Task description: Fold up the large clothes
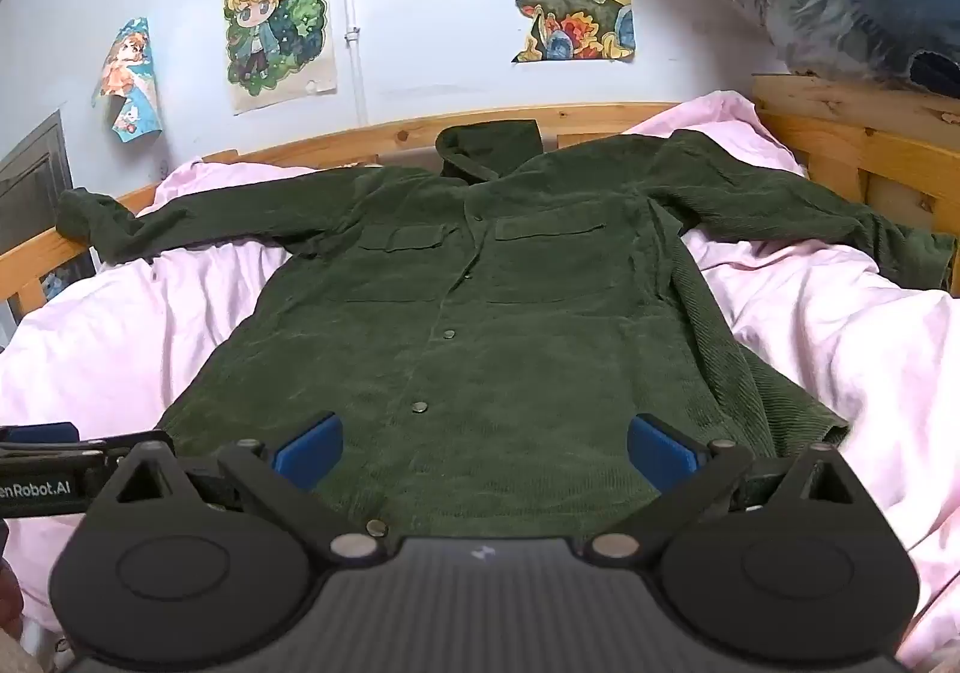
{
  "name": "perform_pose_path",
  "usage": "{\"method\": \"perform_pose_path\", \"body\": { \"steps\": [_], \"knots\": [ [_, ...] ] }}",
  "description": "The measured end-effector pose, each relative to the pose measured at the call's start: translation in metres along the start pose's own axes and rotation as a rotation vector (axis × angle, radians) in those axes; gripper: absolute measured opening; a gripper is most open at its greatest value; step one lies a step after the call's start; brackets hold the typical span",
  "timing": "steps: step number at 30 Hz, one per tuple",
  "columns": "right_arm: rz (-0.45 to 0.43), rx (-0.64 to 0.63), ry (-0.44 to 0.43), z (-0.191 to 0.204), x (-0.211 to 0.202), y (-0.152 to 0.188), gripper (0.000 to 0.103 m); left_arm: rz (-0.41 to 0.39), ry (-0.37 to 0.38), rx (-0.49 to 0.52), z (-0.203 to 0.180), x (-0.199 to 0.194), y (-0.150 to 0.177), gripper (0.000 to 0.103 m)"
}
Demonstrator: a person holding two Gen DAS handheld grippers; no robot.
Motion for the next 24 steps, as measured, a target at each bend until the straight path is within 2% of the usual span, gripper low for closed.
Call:
{"method": "perform_pose_path", "body": {
  "steps": [24],
  "knots": [
    [0.014,0.063,0.0,-0.0083,0.0003,0.0035,0.103,0.009,0.001,-0.016,0.0079,0.0003,-0.0008,0.102]
  ]
}}
Point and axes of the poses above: each gripper's, at about its wrist camera, not at the fingertips, and x roughly the way its jaws point, z to its left, y to its underside, the point moved 8 cm from there along x, roughly the way its jaws point, and after that the axes turned 11 degrees about -z, right-handed, at the moved point
